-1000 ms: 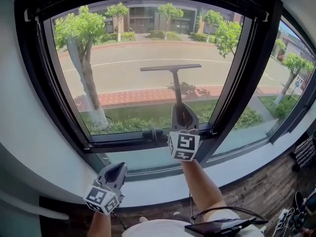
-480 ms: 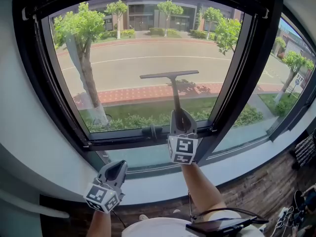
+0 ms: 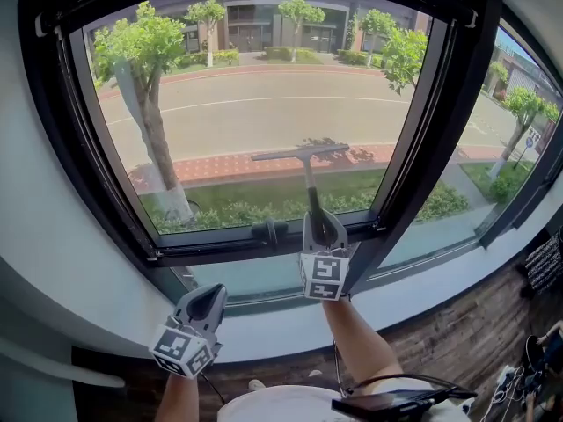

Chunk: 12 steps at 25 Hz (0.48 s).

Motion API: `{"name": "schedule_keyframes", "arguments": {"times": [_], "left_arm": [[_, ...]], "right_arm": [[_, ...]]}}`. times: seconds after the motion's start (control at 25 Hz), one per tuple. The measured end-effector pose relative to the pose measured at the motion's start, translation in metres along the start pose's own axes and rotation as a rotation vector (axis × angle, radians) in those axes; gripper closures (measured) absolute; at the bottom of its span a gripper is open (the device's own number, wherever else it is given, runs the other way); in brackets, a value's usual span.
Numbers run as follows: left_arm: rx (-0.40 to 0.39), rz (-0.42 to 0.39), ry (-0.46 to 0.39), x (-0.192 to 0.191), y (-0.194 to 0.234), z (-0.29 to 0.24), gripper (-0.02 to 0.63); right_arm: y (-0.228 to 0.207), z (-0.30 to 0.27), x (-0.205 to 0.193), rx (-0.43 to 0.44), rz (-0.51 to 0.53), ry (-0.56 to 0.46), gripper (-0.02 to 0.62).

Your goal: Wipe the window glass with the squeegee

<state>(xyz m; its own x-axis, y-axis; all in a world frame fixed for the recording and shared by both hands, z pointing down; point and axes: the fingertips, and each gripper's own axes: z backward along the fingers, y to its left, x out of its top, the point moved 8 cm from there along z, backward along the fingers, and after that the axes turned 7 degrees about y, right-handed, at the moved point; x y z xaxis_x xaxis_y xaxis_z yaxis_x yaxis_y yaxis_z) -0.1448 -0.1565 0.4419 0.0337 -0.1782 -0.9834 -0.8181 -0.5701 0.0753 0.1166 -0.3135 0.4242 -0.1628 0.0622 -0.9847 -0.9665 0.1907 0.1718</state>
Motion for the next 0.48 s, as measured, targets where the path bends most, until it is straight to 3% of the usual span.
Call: {"name": "schedule_keyframes", "arguments": {"times": [0.48], "left_arm": [[0.001,-0.001,0.012,-0.003,-0.003,0.003,0.590]], "right_arm": [[0.001,0.008,-0.044,-0.001,-0.010,0.092,0.497]]}}
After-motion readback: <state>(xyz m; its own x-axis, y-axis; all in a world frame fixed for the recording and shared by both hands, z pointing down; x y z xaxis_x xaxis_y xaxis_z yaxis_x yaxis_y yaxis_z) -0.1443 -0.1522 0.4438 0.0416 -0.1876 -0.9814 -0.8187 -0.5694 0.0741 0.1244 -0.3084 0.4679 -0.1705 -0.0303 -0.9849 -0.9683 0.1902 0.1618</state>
